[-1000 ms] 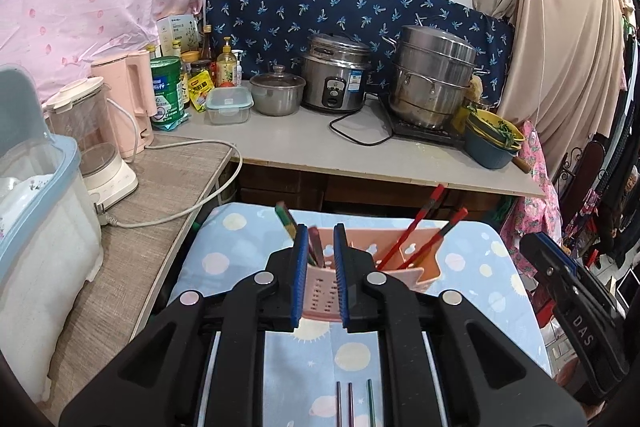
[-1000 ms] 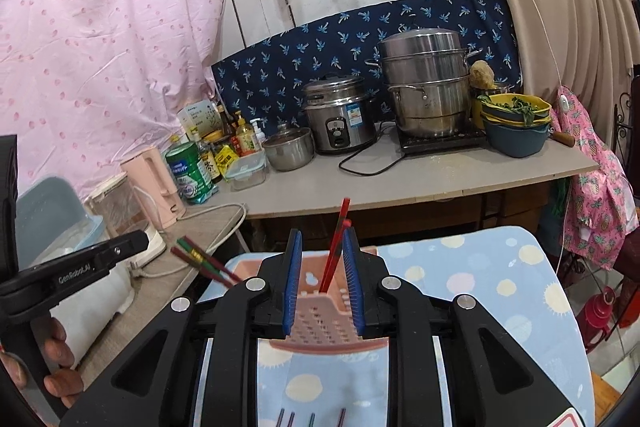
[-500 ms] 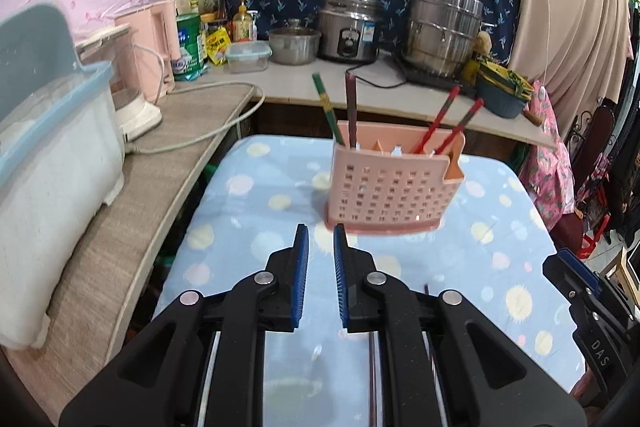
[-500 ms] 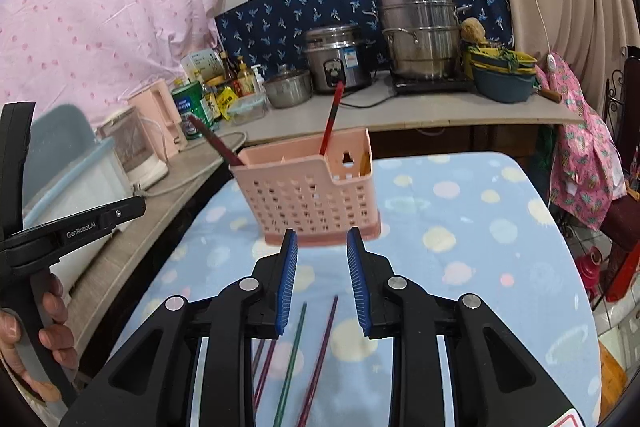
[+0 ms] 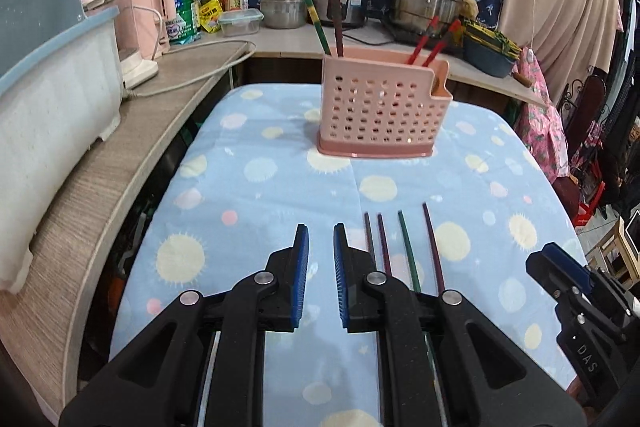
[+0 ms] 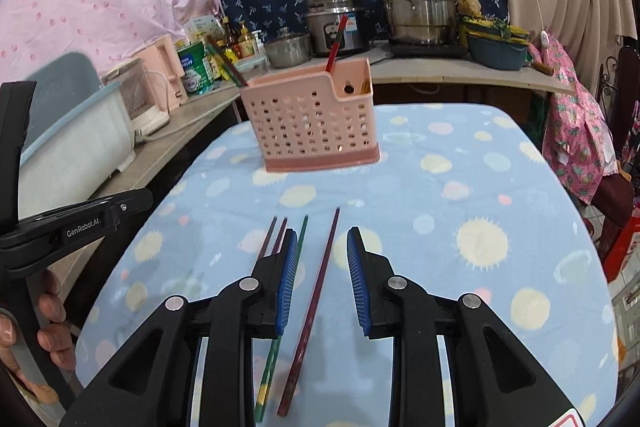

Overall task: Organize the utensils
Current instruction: 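Move both open grippers back down to the remaining chopsticks, then grasp a dark red chopstick with the right gripper while the left grasps a brown chopstick, then lift both chopsticks and carry them up to the pink holder, then lower both chopsticks into the pink holder and open both grippers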

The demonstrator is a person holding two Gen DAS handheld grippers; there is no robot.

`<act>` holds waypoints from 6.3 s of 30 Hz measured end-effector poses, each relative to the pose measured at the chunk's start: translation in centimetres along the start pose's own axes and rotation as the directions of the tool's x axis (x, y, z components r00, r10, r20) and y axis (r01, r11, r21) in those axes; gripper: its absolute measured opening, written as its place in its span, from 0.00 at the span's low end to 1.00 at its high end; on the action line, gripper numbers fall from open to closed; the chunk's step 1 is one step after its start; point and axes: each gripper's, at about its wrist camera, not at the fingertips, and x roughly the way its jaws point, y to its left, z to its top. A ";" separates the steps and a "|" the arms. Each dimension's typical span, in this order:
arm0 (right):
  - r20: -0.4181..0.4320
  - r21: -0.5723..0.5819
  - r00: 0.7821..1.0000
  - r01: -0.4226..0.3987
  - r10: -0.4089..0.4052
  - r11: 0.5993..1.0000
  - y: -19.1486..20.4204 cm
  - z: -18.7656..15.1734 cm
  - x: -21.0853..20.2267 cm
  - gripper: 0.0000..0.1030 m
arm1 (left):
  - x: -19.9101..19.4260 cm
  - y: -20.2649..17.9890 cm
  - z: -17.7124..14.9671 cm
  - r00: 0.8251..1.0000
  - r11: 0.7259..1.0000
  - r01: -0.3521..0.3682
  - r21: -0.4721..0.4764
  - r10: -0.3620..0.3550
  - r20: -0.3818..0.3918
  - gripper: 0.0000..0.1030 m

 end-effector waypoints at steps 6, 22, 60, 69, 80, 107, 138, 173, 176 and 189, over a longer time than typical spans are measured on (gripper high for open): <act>-0.058 -0.009 0.998 0.003 -0.004 1.000 0.3 -3.2 0.5 0.25 | 0.7 0.1 -2.5 0.999 1.000 -0.001 -0.004 0.001 -0.047 0.12; -0.165 -0.011 0.986 0.002 -0.004 1.000 1.6 -9.0 1.8 0.25 | 1.7 -0.1 -7.7 0.991 1.000 -0.005 0.015 0.007 -0.135 0.21; -0.196 0.006 0.979 0.057 -0.054 0.998 -0.2 -11.1 1.4 0.06 | 2.0 -2.3 -11.4 0.980 0.996 0.037 0.079 -0.021 -0.196 0.48; -0.194 0.018 0.980 0.052 -0.048 0.998 -0.7 -11.3 1.1 0.06 | 2.5 -3.5 -12.1 0.976 0.994 0.048 0.101 -0.025 -0.218 0.49; -0.188 0.030 0.981 0.046 -0.040 0.999 -0.8 -11.4 0.9 0.06 | 2.9 -3.7 -12.4 0.977 0.993 0.020 0.114 0.005 -0.212 0.48; -0.133 0.071 0.991 0.040 -0.030 0.997 -2.0 -9.0 -1.4 0.06 | 1.4 -1.3 -10.3 0.979 0.999 0.034 0.037 -0.026 -0.203 0.07; 0.192 0.120 0.981 0.002 -0.025 0.993 -3.5 8.2 -4.8 0.06 | -3.3 1.0 4.9 0.996 0.996 0.071 -0.055 -0.068 0.049 0.07; 0.380 0.125 0.923 -0.123 0.067 0.985 -2.5 28.1 0.2 0.06 | -5.0 -0.7 27.1 0.926 0.988 0.121 -0.095 -0.078 0.370 0.07; 0.379 0.131 0.923 -0.122 0.064 0.984 -2.6 28.7 1.5 0.06 | -3.5 -1.0 27.5 0.931 0.990 0.112 -0.090 -0.072 0.359 0.07; 0.259 0.121 0.965 -0.086 0.052 0.989 -3.0 26.4 8.5 0.06 | 4.0 -0.9 25.3 0.966 0.992 0.089 -0.086 -0.065 0.251 0.07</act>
